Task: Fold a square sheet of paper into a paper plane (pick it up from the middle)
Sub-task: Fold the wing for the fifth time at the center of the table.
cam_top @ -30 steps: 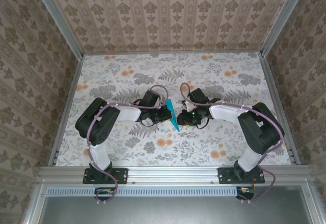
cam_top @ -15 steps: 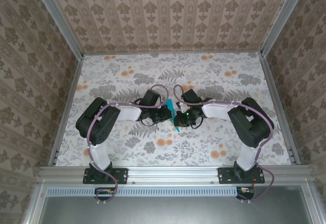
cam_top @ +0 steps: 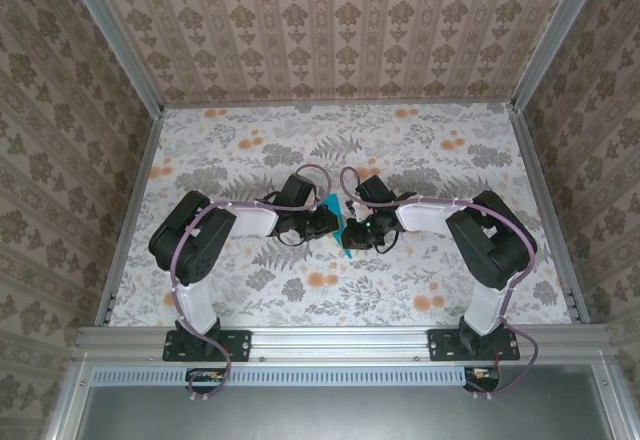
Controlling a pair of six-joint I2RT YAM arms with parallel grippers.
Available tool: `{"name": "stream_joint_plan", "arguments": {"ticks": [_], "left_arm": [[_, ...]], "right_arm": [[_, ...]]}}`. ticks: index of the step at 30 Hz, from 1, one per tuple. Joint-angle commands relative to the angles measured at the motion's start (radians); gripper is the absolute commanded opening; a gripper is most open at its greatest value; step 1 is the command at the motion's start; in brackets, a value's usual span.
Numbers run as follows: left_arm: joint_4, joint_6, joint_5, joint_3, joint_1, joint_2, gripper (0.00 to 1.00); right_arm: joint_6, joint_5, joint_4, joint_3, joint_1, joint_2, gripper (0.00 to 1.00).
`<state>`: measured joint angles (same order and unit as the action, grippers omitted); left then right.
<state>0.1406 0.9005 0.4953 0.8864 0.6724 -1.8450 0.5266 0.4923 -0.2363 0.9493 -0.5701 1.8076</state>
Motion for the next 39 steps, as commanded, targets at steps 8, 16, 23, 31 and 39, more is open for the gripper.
{"name": "stream_joint_plan", "arguments": {"ticks": [8,16,23,31,39], "left_arm": [[-0.075,0.024,-0.064,0.011,-0.014,-0.049,0.11],[-0.092,0.059,-0.096,-0.014,-0.027,-0.067,0.08],[-0.113,0.074,-0.106,-0.015,-0.037,-0.091,0.06],[-0.112,0.074,-0.101,-0.015,-0.040,-0.096,0.05],[-0.055,0.068,-0.057,-0.014,-0.036,-0.067,0.06]], "right_arm": [[-0.027,0.008,-0.091,-0.028,0.001,0.029,0.09],[-0.062,0.049,-0.131,-0.065,-0.001,0.009,0.09],[-0.056,0.057,-0.143,-0.113,-0.001,-0.022,0.09],[-0.058,0.054,-0.171,-0.157,-0.001,-0.068,0.09],[-0.045,0.014,-0.119,-0.140,0.012,-0.234,0.08]]}}
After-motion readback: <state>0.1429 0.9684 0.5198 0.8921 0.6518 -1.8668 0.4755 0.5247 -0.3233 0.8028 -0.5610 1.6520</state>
